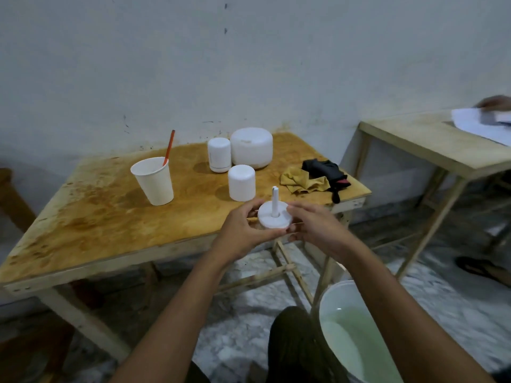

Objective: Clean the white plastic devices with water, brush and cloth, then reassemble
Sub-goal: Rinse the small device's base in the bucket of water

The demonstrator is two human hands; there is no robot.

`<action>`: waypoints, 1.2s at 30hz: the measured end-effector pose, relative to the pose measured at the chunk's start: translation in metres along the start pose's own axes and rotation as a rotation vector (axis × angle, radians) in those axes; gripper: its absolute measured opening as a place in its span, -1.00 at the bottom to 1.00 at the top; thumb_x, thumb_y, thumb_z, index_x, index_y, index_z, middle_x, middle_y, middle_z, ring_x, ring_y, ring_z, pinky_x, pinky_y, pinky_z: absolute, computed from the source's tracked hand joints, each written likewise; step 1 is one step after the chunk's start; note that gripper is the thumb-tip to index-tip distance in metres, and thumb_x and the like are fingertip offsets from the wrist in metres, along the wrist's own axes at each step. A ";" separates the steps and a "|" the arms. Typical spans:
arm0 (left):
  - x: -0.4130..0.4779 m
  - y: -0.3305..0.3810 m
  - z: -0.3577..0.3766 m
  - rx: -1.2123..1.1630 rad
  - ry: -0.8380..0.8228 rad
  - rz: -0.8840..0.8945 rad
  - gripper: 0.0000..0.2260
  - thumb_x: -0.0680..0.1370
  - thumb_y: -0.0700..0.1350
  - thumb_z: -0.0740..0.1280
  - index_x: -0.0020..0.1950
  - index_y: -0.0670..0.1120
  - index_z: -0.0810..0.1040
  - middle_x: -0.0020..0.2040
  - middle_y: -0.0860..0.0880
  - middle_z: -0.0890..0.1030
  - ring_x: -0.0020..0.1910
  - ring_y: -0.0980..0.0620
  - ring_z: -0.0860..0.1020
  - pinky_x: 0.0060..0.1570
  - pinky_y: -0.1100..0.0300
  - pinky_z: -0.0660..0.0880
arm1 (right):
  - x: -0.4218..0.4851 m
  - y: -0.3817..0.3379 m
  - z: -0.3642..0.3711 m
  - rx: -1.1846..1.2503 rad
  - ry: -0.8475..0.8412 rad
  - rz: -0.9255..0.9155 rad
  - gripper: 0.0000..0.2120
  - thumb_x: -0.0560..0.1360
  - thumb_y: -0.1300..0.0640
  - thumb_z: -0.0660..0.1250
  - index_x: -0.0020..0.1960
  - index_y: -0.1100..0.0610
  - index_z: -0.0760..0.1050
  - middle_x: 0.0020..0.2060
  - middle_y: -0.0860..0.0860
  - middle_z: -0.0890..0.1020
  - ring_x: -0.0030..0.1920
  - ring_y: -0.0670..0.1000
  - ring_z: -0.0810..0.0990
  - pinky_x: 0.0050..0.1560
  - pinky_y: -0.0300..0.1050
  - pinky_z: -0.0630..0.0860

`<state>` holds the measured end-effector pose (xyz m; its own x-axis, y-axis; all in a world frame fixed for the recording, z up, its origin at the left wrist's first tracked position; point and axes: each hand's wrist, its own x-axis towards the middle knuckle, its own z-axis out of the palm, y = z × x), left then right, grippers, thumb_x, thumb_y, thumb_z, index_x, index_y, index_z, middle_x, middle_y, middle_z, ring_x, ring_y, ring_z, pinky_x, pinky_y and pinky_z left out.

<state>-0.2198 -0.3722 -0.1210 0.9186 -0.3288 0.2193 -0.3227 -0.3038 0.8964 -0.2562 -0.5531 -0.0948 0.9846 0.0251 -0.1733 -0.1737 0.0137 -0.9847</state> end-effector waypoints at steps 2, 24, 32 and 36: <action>-0.005 0.003 0.021 -0.029 -0.052 -0.014 -0.39 0.29 -0.03 0.64 0.30 0.03 0.55 0.13 0.14 0.64 0.07 0.26 0.59 0.01 0.31 0.55 | -0.016 0.009 -0.019 0.010 0.025 -0.009 -0.80 0.65 0.16 0.19 0.19 0.14 0.54 -0.23 0.15 0.58 -0.26 0.03 0.58 -0.20 -0.12 0.58; -0.004 -0.179 0.305 0.218 -0.479 -0.677 -0.42 0.52 0.00 0.44 0.48 -0.08 0.35 0.27 -0.04 0.49 0.19 -0.03 0.50 0.05 0.19 0.41 | -0.038 0.313 -0.206 0.005 0.618 0.224 -0.78 0.62 0.18 0.26 0.25 0.16 0.50 0.00 0.17 0.64 -0.10 0.04 0.66 -0.18 -0.13 0.65; -0.026 -0.263 0.356 0.326 -0.335 -0.803 -0.48 0.49 -0.14 0.33 0.46 -0.04 0.37 0.36 -0.14 0.45 0.31 -0.21 0.44 0.30 -0.14 0.45 | -0.012 0.398 -0.218 -0.183 0.779 0.273 -0.72 0.56 0.05 0.33 0.27 0.01 0.50 -0.04 -0.05 0.67 -0.12 -0.13 0.65 -0.07 -0.09 0.63; -0.021 -0.270 0.353 0.346 -0.264 -0.774 -0.57 0.47 -0.34 0.25 0.32 -0.13 0.54 0.21 -0.18 0.57 0.17 -0.21 0.54 0.14 0.02 0.52 | -0.002 0.401 -0.219 -0.353 0.749 0.196 -0.75 0.54 0.10 0.34 0.21 0.01 0.59 -0.06 -0.06 0.70 -0.13 -0.10 0.65 -0.05 -0.12 0.60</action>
<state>-0.2322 -0.5986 -0.5037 0.8392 -0.1013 -0.5342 0.2769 -0.7659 0.5803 -0.3229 -0.7667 -0.4927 0.7143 -0.6750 -0.1847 -0.4475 -0.2378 -0.8621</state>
